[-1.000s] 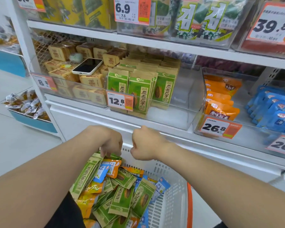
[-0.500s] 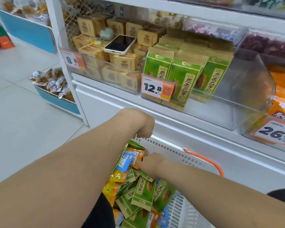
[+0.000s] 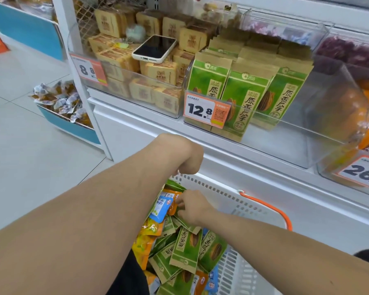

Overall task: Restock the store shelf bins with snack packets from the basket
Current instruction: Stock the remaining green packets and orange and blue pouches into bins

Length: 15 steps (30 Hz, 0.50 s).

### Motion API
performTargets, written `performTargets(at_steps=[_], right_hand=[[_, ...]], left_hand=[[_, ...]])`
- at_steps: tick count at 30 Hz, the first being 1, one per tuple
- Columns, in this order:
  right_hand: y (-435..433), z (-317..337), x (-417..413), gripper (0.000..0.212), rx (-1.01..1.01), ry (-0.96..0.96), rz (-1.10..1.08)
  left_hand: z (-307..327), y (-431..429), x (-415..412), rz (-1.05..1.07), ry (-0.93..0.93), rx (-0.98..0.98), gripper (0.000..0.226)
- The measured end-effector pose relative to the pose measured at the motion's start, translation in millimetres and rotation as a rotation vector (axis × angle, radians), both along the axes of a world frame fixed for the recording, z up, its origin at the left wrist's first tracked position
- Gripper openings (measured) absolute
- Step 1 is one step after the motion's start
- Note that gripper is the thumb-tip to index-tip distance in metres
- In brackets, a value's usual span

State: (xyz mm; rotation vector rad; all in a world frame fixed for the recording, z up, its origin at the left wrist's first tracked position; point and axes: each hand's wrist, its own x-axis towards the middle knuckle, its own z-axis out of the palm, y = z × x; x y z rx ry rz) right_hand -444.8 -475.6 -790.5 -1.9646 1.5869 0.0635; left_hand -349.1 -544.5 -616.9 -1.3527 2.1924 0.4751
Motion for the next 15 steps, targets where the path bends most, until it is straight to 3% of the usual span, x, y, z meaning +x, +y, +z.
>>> performTargets(at_steps=[2,5,7,11,15], right_hand=[[-2,1,1,0.029,0.09,0.021,0.001],[1,-1,3,0.055,0.322,-0.127,0.02],[2,-2,8,0.046,0.4,-0.248,-0.013],[-10,-8,17,0.039,0.221,-0.325,-0.123],[-14,-4,19,0.02,-0.029,-0.15,-0.099]], left_hand=[[3,3,0,0.013,0.017,0.016,0.04],[3,6,4,0.02,0.006,0.016,0.042],[3,7,6,0.03,-0.006,0.016,0.042],[7,9,8,0.047,0.0,0.009,0.04],[9,9,6,0.055,0.018,0.011,0.04]])
